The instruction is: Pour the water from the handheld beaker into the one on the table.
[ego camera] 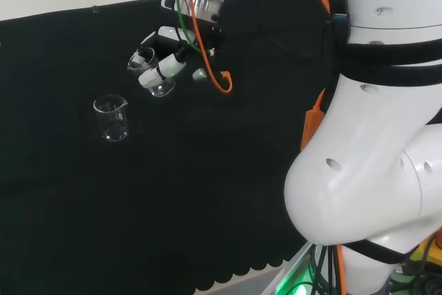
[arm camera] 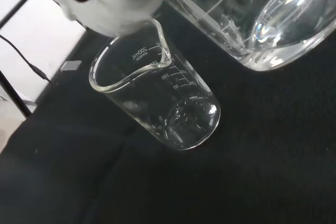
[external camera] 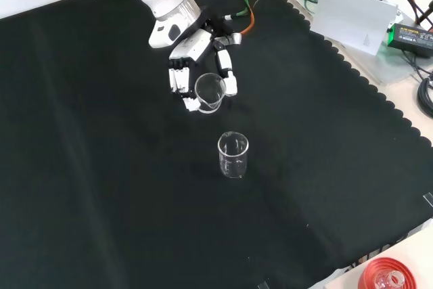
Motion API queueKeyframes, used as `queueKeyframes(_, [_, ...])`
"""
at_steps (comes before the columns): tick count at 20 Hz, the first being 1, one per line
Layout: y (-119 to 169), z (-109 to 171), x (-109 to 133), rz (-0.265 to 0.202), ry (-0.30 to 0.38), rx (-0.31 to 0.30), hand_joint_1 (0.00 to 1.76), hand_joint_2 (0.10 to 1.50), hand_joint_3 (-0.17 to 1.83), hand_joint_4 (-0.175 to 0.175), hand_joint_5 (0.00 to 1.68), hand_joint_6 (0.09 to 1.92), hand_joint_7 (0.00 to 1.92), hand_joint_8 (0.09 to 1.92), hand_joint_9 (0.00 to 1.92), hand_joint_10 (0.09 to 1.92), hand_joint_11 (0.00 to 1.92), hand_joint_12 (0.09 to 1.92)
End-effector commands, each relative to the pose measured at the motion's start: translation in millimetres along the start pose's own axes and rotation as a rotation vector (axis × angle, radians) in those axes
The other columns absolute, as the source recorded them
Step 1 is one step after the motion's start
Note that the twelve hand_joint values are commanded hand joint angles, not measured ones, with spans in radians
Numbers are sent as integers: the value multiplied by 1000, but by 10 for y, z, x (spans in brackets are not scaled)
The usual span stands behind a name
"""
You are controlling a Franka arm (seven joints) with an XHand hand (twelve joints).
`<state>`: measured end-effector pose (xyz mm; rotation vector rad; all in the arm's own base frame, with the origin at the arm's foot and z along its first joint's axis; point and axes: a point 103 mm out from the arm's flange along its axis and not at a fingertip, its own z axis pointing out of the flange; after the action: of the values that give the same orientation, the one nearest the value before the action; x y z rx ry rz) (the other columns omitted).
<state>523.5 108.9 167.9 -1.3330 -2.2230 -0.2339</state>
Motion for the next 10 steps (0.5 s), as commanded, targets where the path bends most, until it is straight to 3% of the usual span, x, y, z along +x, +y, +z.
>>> queueKeyframes(1, [34, -47, 74, 11, -65, 33, 1279, 1060, -175, 25, 1210, 760, 1519, 87, 1355, 358, 840, 1059])
queueKeyframes(10, [45, -21, 161, 30, -143, 114, 1279, 1060, -175, 25, 1210, 761, 1519, 87, 1352, 364, 844, 1056])
